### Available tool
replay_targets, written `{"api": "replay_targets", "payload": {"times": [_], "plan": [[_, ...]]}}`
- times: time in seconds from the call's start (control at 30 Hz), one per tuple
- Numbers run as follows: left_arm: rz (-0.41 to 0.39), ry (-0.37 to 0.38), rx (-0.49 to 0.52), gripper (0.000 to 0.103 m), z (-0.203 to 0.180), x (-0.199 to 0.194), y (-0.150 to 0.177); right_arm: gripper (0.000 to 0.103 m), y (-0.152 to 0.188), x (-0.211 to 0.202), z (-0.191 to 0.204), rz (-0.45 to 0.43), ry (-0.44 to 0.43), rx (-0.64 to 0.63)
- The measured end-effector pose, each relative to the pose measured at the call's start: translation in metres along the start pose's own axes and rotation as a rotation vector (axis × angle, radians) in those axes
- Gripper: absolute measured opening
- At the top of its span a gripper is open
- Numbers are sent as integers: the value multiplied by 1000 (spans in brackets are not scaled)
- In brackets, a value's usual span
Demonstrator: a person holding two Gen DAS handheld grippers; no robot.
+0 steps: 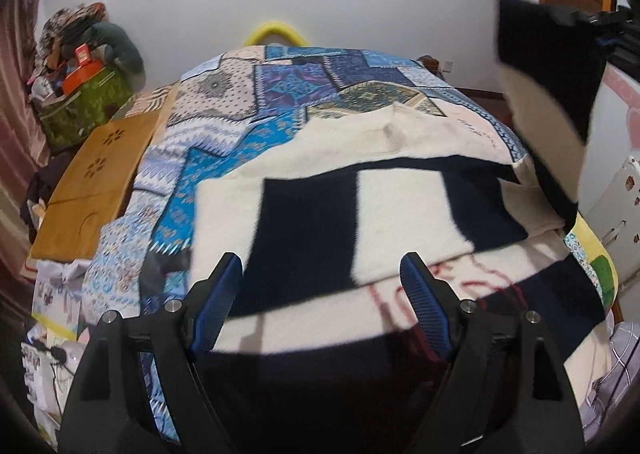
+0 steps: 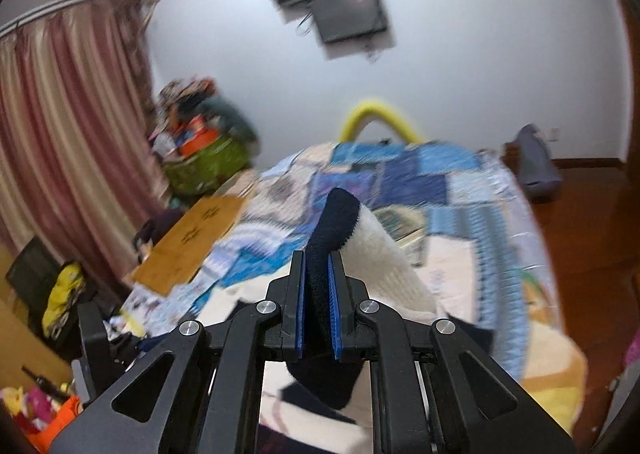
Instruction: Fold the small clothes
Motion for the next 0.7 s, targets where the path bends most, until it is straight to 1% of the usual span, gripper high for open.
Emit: {"api": "replay_targets", "payload": {"times": [0.2,0.33,0.43,0.53,0.57,0.6,0.63,0.67,0.7], "plan": [[20,-18,-49,81,25,-9,21,8,29,64,54,135,-77,-57],[38,-26,-65,81,31,-10,27,8,47,96,84,228,-122,-85],[39,-21,-66,81,30,-8,25,8,52,97,96,242,-123,-125],[41,-10,-43,81,19,-1,13,9,53,87,91,226,-104,-154],[41,-6,-34,81,15,1,10,13,52,83,86,219,-91,-156],[38,-2,-20,81,9,4,5,20,52,80,80,211,-75,-156],[36,2,-6,81,2,6,-1,24,51,75,71,200,-57,-154],[33,10,12,81,-7,10,-7,34,50,69,60,187,-35,-149],[31,18,31,81,-16,14,-13,41,50,61,45,168,-1,-140]]}}
Point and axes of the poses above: each gripper's, at about its wrist camera, not at the fingertips, and x roughly the way its jaws point, z to its left, y to its underside, the point moved 1 cm from there along x, roughly the way its jaws point, and after that the axes turned 14 degrees about y, right-handed, at the moved point
